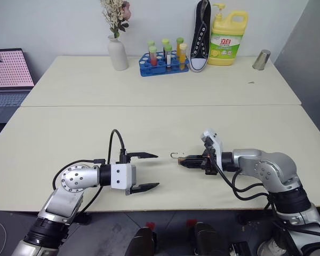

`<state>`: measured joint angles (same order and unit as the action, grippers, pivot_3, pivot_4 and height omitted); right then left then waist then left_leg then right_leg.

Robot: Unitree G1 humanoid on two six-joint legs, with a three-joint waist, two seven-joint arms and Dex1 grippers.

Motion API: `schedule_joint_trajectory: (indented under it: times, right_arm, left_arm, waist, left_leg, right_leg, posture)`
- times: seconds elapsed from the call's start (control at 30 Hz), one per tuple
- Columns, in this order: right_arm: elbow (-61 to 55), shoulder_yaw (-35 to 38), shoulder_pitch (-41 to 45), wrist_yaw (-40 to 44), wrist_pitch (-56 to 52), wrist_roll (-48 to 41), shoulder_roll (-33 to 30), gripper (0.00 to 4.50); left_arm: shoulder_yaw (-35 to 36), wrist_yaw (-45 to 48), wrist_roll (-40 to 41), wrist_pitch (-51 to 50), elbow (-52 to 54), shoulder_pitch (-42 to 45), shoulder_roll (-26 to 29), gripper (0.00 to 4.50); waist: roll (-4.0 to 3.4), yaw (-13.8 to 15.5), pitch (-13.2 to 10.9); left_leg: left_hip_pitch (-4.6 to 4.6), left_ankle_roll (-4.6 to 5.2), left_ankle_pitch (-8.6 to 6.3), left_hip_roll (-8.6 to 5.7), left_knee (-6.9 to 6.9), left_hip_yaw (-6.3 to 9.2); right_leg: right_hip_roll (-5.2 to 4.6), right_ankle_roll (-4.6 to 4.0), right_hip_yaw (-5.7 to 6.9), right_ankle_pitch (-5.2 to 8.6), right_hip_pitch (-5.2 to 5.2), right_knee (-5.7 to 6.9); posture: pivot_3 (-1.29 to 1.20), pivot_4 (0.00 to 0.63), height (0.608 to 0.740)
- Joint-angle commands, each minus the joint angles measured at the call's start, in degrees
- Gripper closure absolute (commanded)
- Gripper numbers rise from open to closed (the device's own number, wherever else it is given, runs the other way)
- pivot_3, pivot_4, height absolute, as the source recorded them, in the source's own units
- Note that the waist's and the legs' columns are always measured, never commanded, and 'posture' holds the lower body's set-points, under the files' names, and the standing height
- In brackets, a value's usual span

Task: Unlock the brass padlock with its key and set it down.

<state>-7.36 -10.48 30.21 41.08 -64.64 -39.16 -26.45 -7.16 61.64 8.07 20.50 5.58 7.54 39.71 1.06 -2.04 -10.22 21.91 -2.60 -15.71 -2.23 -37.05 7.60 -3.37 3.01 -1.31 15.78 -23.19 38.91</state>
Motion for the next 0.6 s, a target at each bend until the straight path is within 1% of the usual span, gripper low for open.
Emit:
schedule_joint_trajectory:
  times: [0.03, 0.1, 0.13, 0.17, 0.2, 0.33, 0.43, 0.47, 0.5, 0.6]
  right_arm:
    - [5.8, -0.2, 4.5, 0.5, -0.3, 1.0, 2.6, 4.36]
    - [7.7, -1.1, 5.8, 1.5, 0.0, 2.0, 2.4, 4.36]
    - [8.8, -1.6, 6.3, 2.0, 0.4, 2.8, 2.0, 4.01]
    - [9.8, -2.3, 6.6, 2.5, 1.3, 4.1, 1.2, 3.55]
    - [10.1, -2.9, 6.8, 3.2, 2.0, 5.0, 0.1, 3.31]
    - [8.4, -5.3, 6.2, 5.7, 6.1, 9.0, -4.0, 1.89]
    - [2.0, -4.9, 3.1, 8.4, 10.6, 11.4, -10.0, 0.77]
    - [-0.9, -4.4, 1.6, 8.9, 12.9, 12.3, -11.9, 0.50]
    - [-2.8, -4.1, 0.6, 9.3, 14.7, 13.0, -13.1, 0.10]
    - [-9.7, -1.9, -3.4, 11.1, 19.7, 13.5, -16.8, 0.04]
  left_arm:
    - [-0.1, -2.0, -0.4, 0.3, 2.3, -0.9, -0.9, 0.00]
    - [0.0, -2.9, -0.2, -0.7, 2.9, -1.3, -1.2, 0.00]
    - [0.1, -3.3, 0.3, -1.9, 3.2, -1.5, -1.4, 0.00]
    - [0.3, -4.0, 1.3, -4.2, 3.9, -1.9, -1.7, 0.00]
    - [0.5, -4.4, 2.5, -6.8, 4.6, -2.1, -1.9, 0.00]
    - [1.7, -6.9, 6.6, -17.3, 7.3, -2.2, -2.9, 0.00]
    - [2.6, -7.4, 8.2, -26.3, 8.0, -1.0, -1.2, 0.00]
    - [2.8, -8.0, 7.7, -28.8, 8.1, -0.4, -0.6, 0.00]
    - [2.9, -8.5, 7.3, -30.5, 8.3, -0.1, -0.2, 0.00]
    - [2.8, -8.5, 5.1, -30.5, 8.5, 0.5, 1.8, 0.00]
  waist:
    - [0.00, 0.0, 0.0]
    - [-0.01, 0.0, 0.0]
    - [-0.01, 0.1, 0.0]
    - [-0.01, 0.2, 0.0]
    - [-0.01, 0.2, 0.0]
    - [0.00, 0.2, 0.0]
    - [-0.01, 0.2, 0.0]
    - [-0.01, 0.3, 0.0]
    - [-0.01, 0.2, 0.0]
    - [-0.01, 0.0, 0.0]
  left_leg:
    - [0.00, 0.00, 0.00, -0.01, 0.00, 0.00]
    - [0.02, 0.00, 0.00, -0.02, -0.01, 0.01]
    - [0.01, 0.00, 0.00, -0.01, -0.01, 0.02]
    - [0.02, 0.00, 0.00, -0.02, -0.01, 0.03]
    - [0.02, 0.00, 0.00, -0.03, -0.01, 0.03]
    - [0.05, 0.00, 0.00, -0.08, -0.03, 0.05]
    - [0.04, 0.00, 0.00, -0.05, -0.02, 0.02]
    - [0.06, 0.00, 0.00, -0.05, -0.02, 0.05]
    - [0.08, 0.00, 0.00, -0.06, -0.02, 0.06]
    - [0.07, 0.00, 0.00, -0.03, -0.01, 0.02]
  right_leg:
    - [0.00, 0.00, 0.00, 0.00, 0.00, 0.00]
    - [0.00, 0.00, 0.02, 0.00, 0.00, 0.02]
    - [0.00, 0.00, 0.02, 0.00, -0.01, 0.02]
    - [0.00, 0.00, 0.04, 0.00, -0.01, 0.01]
    - [-0.01, 0.00, 0.04, 0.00, 0.00, 0.01]
    - [-0.08, 0.00, 0.06, 0.00, 0.00, 0.00]
    - [-0.03, 0.01, 0.13, 0.00, 0.01, 0.02]
    - [-0.03, 0.01, 0.18, 0.01, 0.01, 0.02]
    - [-0.03, 0.02, 0.21, 0.01, 0.02, 0.01]
    - [-0.02, 0.02, 0.19, 0.01, 0.02, -0.01]
  posture:
    - [0.00, 0.150, 0.740]
    - [0.00, 0.150, 0.740]
    - [0.00, 0.150, 0.740]
    - [0.00, 0.150, 0.740]
    - [0.00, 0.150, 0.740]
    - [0.00, 0.150, 0.740]
    - [0.00, 0.150, 0.740]
    - [0.00, 0.150, 0.740]
    - [0.00, 0.150, 0.740]
    - [0.00, 0.150, 0.740]
